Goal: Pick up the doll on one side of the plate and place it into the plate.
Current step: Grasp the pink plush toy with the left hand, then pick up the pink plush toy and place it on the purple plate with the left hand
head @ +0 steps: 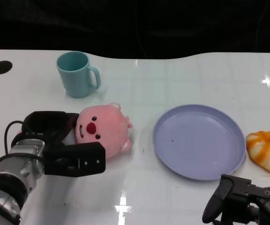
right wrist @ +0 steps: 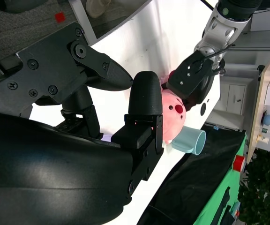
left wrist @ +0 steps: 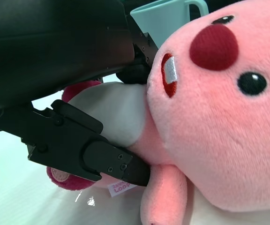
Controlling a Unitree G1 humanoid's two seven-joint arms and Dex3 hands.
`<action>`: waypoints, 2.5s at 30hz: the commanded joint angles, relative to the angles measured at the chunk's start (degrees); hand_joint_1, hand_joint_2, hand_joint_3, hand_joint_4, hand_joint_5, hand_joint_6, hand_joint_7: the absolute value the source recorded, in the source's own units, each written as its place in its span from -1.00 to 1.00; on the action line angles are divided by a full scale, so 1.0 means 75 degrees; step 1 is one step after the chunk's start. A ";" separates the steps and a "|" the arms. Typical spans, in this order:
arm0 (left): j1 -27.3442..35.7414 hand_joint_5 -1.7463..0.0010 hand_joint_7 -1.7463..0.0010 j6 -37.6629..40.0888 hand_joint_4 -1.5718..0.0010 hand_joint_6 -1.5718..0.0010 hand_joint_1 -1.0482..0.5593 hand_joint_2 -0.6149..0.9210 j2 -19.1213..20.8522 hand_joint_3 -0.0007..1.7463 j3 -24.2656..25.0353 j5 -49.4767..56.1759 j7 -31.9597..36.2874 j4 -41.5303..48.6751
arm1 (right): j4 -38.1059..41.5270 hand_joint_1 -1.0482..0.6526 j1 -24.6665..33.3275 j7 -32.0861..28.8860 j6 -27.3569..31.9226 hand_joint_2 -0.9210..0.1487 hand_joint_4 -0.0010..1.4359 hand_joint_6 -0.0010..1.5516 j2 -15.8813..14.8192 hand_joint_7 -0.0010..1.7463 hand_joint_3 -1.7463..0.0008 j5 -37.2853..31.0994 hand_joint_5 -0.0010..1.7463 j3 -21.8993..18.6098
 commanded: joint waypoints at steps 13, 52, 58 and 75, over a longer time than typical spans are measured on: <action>0.1201 -1.00 -1.00 -0.0881 -0.18 0.05 0.11 0.49 0.0226 0.32 0.1563 -0.1716 0.0037 -0.1781 | 0.0141 0.01 -0.0162 -0.0006 -0.0116 -0.26 -0.09 -0.25 -0.0042 0.66 -0.29 -0.0016 1.00 0.0005; 0.0168 -1.00 -1.00 0.1472 -0.26 0.02 0.07 0.32 -0.1592 0.48 0.1167 -0.1512 -0.2281 -0.5242 | 0.0424 -0.04 -0.0333 -0.0282 -0.0376 -0.24 -0.07 -0.23 0.0194 0.64 -0.29 -0.0394 0.97 0.0616; -0.0403 -1.00 -1.00 0.1579 -0.25 0.04 0.07 0.31 -0.2155 0.48 0.1011 -0.1416 -0.2130 -0.4317 | 0.0304 -0.03 -0.0267 -0.0339 -0.0326 -0.26 -0.07 -0.23 0.0195 0.62 -0.27 -0.0455 0.96 0.0703; -0.1730 -1.00 -1.00 0.1607 -0.16 0.14 -0.01 0.46 -0.3378 0.16 0.0790 -0.1388 -0.1717 -0.1515 | 0.0250 -0.04 -0.0165 -0.0278 -0.0321 -0.28 -0.07 -0.22 0.0130 0.61 -0.24 -0.0335 0.97 0.0567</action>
